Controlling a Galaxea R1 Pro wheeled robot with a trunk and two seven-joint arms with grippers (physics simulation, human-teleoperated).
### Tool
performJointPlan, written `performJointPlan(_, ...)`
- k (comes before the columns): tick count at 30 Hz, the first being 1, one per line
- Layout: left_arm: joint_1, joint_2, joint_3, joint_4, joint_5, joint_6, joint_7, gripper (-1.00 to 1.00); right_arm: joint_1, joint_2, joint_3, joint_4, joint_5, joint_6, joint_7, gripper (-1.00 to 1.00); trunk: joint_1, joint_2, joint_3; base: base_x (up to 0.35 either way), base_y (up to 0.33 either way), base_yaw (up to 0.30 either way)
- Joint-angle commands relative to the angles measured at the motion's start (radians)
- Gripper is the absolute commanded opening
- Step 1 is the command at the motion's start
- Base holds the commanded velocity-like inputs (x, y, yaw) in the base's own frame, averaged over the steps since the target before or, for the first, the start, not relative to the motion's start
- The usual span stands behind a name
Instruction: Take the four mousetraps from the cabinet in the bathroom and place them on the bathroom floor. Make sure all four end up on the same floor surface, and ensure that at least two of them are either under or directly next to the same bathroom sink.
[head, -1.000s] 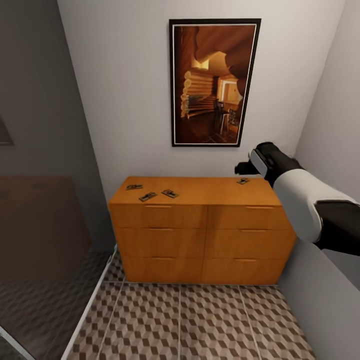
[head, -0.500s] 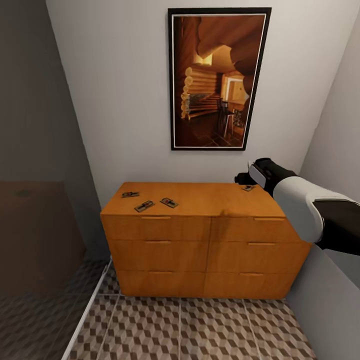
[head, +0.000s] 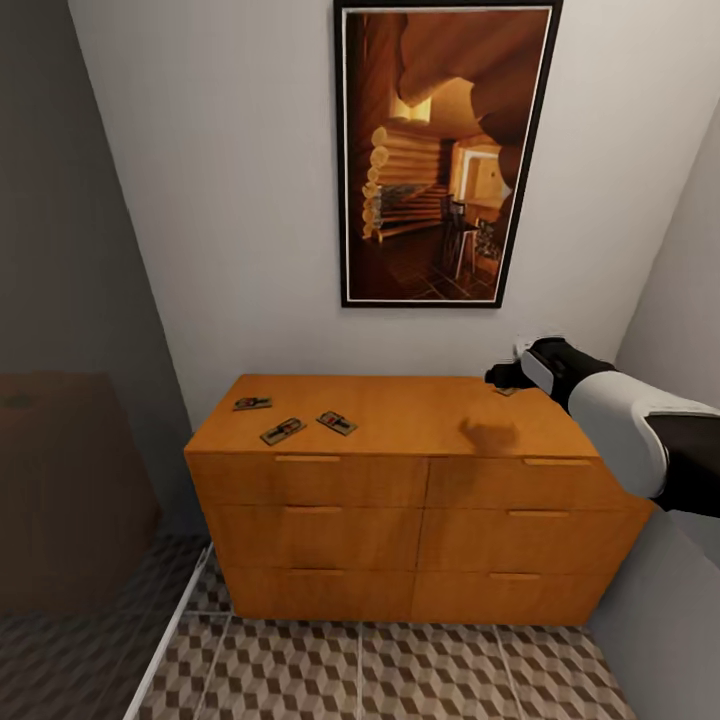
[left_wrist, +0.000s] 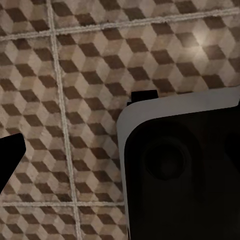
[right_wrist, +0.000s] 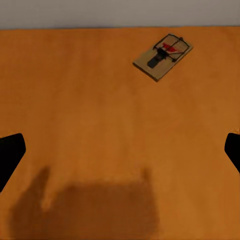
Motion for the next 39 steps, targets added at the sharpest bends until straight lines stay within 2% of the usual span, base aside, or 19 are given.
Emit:
performJointPlan(1,-0.002,0.0,-0.008,0.004,0.0,-0.007,0.005,1.0,0.023,-0.013,0.002,-0.002,0.002,0.004,0.024,1.0,0.0,-0.001,-0.001,0.062,0.0,0.0)
performJointPlan(5,-0.002,0.001,-0.008,0.004,0.0,-0.007,0.005,1.0,0.046,-0.045,0.002,-0.001,0.001,-0.004,0.05,1.0,0.0,-0.001,-0.001,0.031,0.0,0.0)
performJointPlan(18,-0.002,0.002,-0.008,0.004,0.0,-0.007,0.005,1.0,0.074,-0.089,0.002,-0.001,0.002,-0.027,0.06,1.0,0.0,-0.001,-0.001,0.004,0.0,0.0)
performJointPlan(24,-0.002,0.002,-0.008,0.004,0.0,-0.008,0.005,1.0,0.077,-0.092,0.002,-0.002,0.001,-0.031,0.06,1.0,0.0,-0.001,-0.001,0.122,0.0,0.0)
performJointPlan(39,-0.002,0.002,-0.008,0.004,0.0,-0.008,0.005,1.0,0.078,-0.09,0.003,-0.002,-0.002,-0.032,0.062,1.0,0.0,-0.001,-0.001,0.31,0.0,0.0)
